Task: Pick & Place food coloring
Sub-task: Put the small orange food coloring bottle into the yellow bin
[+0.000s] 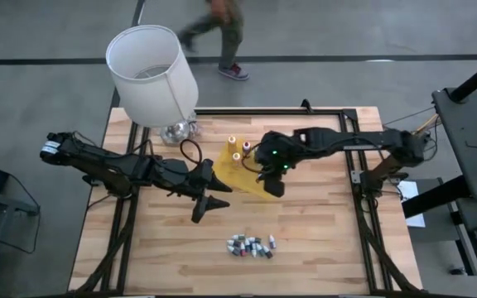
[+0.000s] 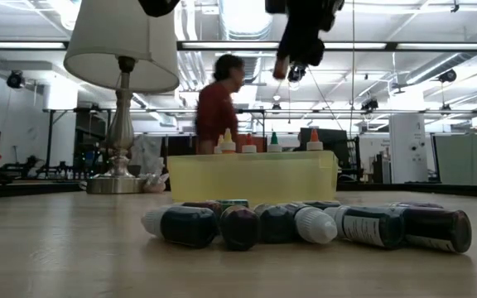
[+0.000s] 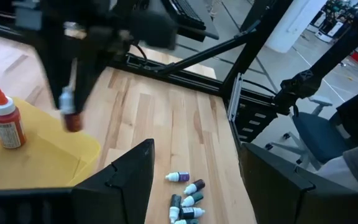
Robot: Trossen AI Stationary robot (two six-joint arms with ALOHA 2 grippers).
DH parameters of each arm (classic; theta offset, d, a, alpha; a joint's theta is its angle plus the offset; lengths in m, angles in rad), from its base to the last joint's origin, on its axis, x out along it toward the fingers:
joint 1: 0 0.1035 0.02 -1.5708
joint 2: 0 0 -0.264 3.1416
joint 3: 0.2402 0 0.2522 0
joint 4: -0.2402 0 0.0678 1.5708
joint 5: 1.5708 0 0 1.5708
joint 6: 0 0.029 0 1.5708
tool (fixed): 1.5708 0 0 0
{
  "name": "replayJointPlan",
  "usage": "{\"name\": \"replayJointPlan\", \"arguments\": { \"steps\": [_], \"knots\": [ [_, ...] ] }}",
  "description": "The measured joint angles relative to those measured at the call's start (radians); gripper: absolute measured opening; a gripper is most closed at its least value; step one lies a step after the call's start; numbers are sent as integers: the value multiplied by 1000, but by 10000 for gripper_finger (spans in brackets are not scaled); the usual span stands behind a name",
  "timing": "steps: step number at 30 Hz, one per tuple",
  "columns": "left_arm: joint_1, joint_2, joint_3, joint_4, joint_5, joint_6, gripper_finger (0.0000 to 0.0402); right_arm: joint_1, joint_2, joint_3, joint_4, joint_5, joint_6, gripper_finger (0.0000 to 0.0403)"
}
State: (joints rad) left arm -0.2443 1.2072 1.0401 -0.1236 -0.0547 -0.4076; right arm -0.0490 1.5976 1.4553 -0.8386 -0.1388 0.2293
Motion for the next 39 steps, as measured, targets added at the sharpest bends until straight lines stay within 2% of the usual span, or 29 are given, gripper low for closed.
{"name": "replayJointPlan", "arguments": {
  "steps": [5, 13, 26, 39],
  "knots": [
    [0, 0, 0, 0, 0, 13, 204, -1, 92, 42, -95, 139, -6, 54],
    [0, 0, 0, 0, 0, 14, 204, -8, 181, 15, -79, 143, -45, 54],
    [0, -33, 0, 2, 0, 39, 204, -82, 272, -23, 29, 143, -51, 54],
    [0, -69, 0, 11, -15, 92, 204, -90, 359, -33, 128, 158, -29, 54]
  ]
}}
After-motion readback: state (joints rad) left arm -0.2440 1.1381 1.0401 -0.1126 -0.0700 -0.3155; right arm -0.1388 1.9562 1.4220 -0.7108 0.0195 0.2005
